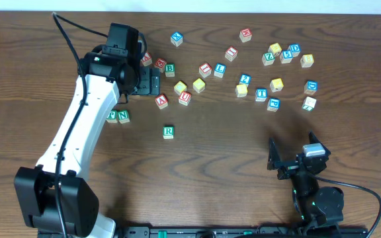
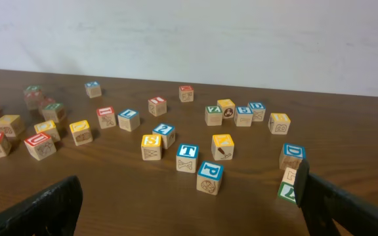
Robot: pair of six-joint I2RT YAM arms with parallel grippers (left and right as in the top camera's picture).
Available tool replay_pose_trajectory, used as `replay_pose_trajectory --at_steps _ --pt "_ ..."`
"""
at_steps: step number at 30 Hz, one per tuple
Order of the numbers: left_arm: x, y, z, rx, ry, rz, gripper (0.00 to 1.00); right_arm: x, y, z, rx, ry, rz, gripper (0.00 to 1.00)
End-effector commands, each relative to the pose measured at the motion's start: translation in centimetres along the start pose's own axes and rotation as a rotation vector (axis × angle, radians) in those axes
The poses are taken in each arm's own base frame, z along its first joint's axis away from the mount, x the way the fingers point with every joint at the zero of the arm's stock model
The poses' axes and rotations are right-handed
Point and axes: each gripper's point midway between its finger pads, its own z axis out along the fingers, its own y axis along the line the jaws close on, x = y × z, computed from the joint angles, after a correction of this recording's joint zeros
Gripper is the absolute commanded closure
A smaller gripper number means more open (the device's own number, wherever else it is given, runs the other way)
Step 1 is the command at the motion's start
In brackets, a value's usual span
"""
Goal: Spell out ROBOT
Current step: 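Move the left gripper up to the yellow O block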
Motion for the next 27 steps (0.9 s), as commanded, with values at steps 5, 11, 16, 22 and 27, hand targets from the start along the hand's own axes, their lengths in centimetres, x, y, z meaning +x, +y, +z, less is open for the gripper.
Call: replay_pose_trajectory --at_steps 5,11,16,22,27 --pt "-0.83 -0.36 -0.32 0.020 -0.021 0.203 0.02 0.11 -0.36 -0.01 0.017 0.002 0.011 0.01" --pt "-1.28 -0.41 -0.30 0.020 -0.039 0.206 0.02 0.09 -0.35 -0.01 0.017 0.002 0.011 0.01" --pt "-1.17 -0.39 0.16 0.020 -0.028 0.233 0.02 0.09 -0.35 -0.01 0.017 0.002 0.011 0.01" --pt "-0.80 -0.34 0.26 0.019 -0.014 0.232 0.02 0.11 -0.36 -0.01 0.017 0.002 0.011 0.01" --pt "-0.77 -0.34 0.28 0.019 -0.013 0.232 0.02 0.11 -0.36 -0.01 0.017 0.002 0.011 0.01"
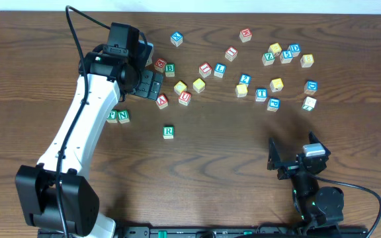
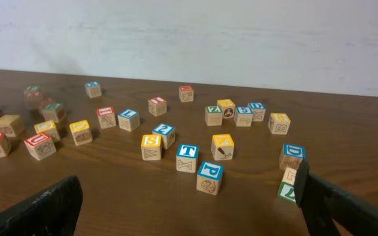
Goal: Spell out ROBOT
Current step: 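Move the left gripper up to the yellow O block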
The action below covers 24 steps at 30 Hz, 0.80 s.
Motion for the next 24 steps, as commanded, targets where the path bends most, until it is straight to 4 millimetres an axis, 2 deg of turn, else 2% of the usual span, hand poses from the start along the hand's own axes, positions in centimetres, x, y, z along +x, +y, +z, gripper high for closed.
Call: replay_pose_trajectory --at_steps 1,12,18,22,24 --pt "-0.4 0.1 0.0 0.003 -0.002 0.015 0.02 0.1 -0.4 0.0 0.017 0.002 0.011 0.01" --pt "-0.1 0.0 0.0 0.005 0.009 0.000 0.02 0.1 -0.4 0.0 0.017 0.002 0.011 0.01" --pt "-0.3 0.0 0.0 0.005 0.002 0.076 0.02 0.1 -0.4 0.0 0.017 0.002 0.011 0.01" --pt "-0.5 -0.5 0.0 0.036 -0.013 0.297 0.02 0.1 -0.4 0.0 0.017 0.002 0.011 0.01" --pt "-0.7 -2.1 0.0 0.121 -0.050 0.573 0.01 0.1 -0.4 0.0 0.017 0.003 0.011 0.01"
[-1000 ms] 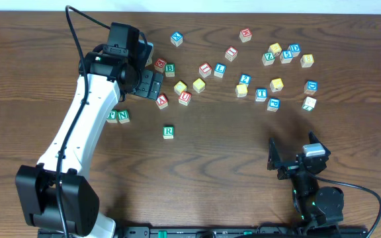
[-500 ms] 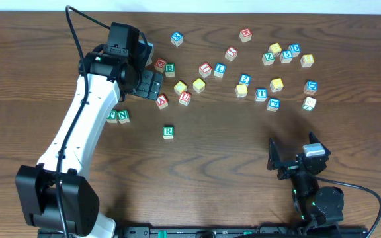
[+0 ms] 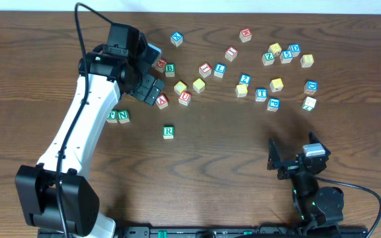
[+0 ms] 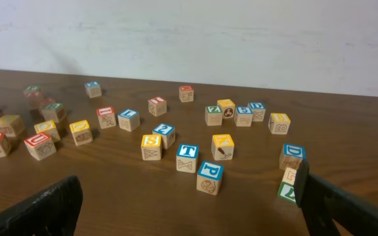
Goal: Spell out ROBOT
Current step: 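Move the left gripper up to the yellow O block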
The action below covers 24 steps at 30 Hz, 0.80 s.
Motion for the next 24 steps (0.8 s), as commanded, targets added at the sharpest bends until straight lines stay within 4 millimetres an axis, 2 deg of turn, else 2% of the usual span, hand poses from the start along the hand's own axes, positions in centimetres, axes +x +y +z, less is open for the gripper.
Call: replay_pose_trajectory --at_steps 1,6,13,16,24 --pt "-1.0 -1.2 0.2 0.080 -0.050 0.350 0.01 0.1 -0.4 0.0 0.017 0.002 0.011 0.01" --pt "-1.2 -1.4 1.4 0.106 -0.056 0.453 0.01 0.1 -0.4 0.0 0.017 0.003 0.011 0.01" --pt "-0.8 -1.1 6.0 0.161 -0.003 0.434 0.02 0.1 -0.4 0.0 0.017 0.003 0.011 0.01" --pt "-1.2 -0.8 7.2 0.180 0.025 0.435 0.02 0.1 -0.4 0.0 0.017 0.002 0.011 0.01" --pt "-3.7 0.9 7.0 0.215 0.067 0.468 0.03 0.1 -0.4 0.0 0.017 0.002 0.011 0.01"
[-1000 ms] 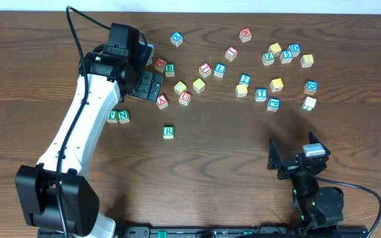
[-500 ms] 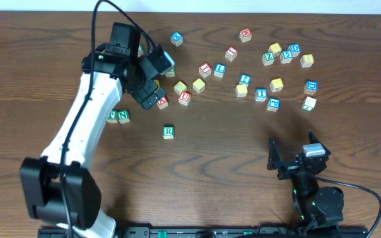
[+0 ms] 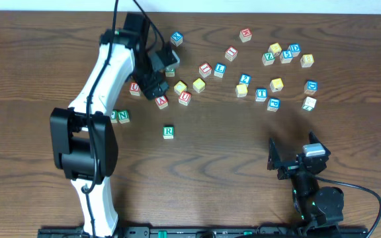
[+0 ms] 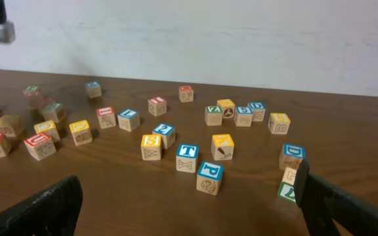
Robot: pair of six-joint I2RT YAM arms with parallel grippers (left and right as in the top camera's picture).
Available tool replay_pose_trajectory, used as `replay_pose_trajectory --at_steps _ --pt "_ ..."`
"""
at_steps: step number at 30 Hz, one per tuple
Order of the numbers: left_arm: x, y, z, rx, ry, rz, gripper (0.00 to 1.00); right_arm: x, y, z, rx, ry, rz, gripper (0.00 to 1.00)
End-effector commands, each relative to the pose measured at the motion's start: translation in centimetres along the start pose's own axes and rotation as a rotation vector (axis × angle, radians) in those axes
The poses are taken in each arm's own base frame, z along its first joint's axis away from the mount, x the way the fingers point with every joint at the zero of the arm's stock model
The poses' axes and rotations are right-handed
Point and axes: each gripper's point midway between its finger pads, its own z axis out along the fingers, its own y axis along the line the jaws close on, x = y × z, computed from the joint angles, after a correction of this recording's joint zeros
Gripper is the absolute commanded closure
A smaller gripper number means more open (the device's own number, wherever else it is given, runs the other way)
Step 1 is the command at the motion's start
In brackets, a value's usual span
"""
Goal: Spell out ROBOT
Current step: 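Move the left gripper up to the yellow O block, then lower the left gripper and close it on the yellow O block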
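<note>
The green R block (image 3: 169, 132) lies alone in front of the scattered letter blocks. A blue T block (image 3: 261, 94) (image 4: 188, 157) sits to the right, with a blue P block (image 4: 209, 177) beside it. The green B block (image 3: 170, 67) is half hidden by my left gripper (image 3: 155, 84), which hangs over the left cluster beside a red A block (image 3: 162, 101); its jaws are not readable. A red-topped block (image 3: 135, 87) lies just left of it. My right gripper (image 4: 189, 210) rests open and empty near the front right.
Several more letter blocks are spread across the far half of the table, such as the red U block (image 3: 184, 98), blue L block (image 3: 219, 69) and blue D block (image 3: 311, 86). Green F and N blocks (image 3: 118, 116) lie beside the left arm (image 3: 104, 73).
The left arm has swung so it reaches from farther back, and its gripper now hangs slightly right over the cluster. A red-topped block shows left of it. The right arm is unmoved.
The left gripper was low over the blocks at the left end of the cluster, then turned and shifted slightly right over two moments. Now the arm stretches up the table and the gripper points back down at the same cluster. The R block has stayed put.
</note>
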Motion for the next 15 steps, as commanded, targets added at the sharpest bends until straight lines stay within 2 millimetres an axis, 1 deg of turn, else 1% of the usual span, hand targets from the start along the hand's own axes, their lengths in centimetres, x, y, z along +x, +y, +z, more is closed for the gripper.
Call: replay_pose_trajectory --at_steps 1,7,10,12,15 --pt "-0.9 1.9 -1.4 -0.013 -0.026 0.049 0.03 0.1 -0.4 0.0 0.017 0.003 0.011 0.01" --pt "0.4 2.4 -1.8 0.018 0.001 0.086 0.02 0.1 -0.4 0.0 0.017 0.003 0.011 0.01" --pt "1.0 2.0 -1.9 0.047 0.011 0.125 0.02 0.1 -0.4 0.0 0.017 0.003 0.011 0.01" --pt "1.2 1.7 -1.9 0.064 0.011 0.156 0.00 0.1 -0.4 0.0 0.017 0.003 0.011 0.01" --pt "1.1 1.7 -1.9 0.062 0.004 0.194 0.00 0.1 -0.4 0.0 0.017 0.002 0.011 0.01"
